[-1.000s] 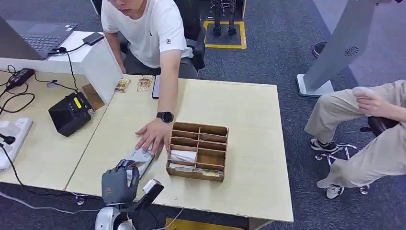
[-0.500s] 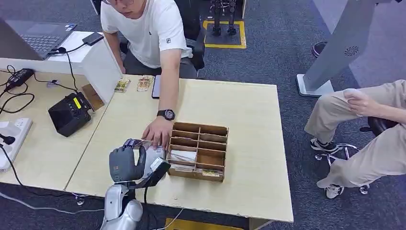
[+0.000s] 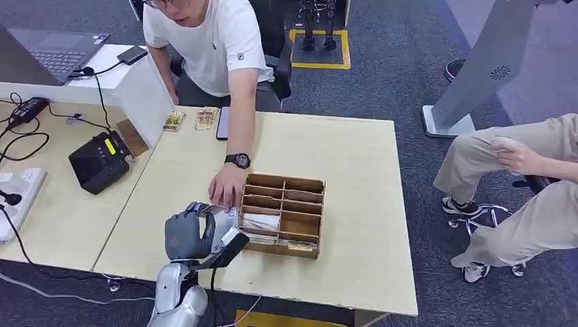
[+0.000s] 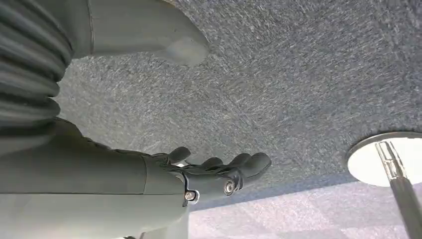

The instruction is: Pass the card to the sensor for recognition and then transmit it.

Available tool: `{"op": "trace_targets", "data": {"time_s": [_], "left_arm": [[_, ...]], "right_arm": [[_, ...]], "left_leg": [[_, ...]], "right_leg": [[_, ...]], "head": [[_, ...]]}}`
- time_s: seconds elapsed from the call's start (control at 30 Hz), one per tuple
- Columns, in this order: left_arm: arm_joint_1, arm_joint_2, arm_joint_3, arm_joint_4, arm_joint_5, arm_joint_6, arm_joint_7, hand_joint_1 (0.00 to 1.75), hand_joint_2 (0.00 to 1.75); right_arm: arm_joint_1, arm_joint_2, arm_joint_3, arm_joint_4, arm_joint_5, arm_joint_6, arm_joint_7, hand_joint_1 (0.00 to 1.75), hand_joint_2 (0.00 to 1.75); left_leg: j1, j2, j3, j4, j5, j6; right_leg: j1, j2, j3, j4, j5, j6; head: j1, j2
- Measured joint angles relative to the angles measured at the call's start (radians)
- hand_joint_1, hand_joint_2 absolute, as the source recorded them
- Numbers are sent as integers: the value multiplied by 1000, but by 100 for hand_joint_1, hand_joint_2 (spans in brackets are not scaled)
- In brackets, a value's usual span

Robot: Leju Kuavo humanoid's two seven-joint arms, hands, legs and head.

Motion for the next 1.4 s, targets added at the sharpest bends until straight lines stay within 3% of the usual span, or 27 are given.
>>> {"op": "trace_targets", "data": {"time_s": [1.2, 1.4], "left_arm": [[-33, 32, -74, 172, 7, -2, 34, 175, 175], [-55, 45, -112, 211, 9, -56, 65, 175, 175]], "right_arm": [[0, -19, 0, 26, 36, 0, -18, 0, 175], [0, -20, 0, 31, 40, 0, -17, 0, 175]], "left_leg": [[0, -1, 2, 0, 0, 0], [0, -1, 5, 0, 0, 0]], "right_leg": [[0, -1, 3, 0, 0, 0], [0, -2, 6, 0, 0, 0]], "head": [[0, 0], [0, 0]]}}
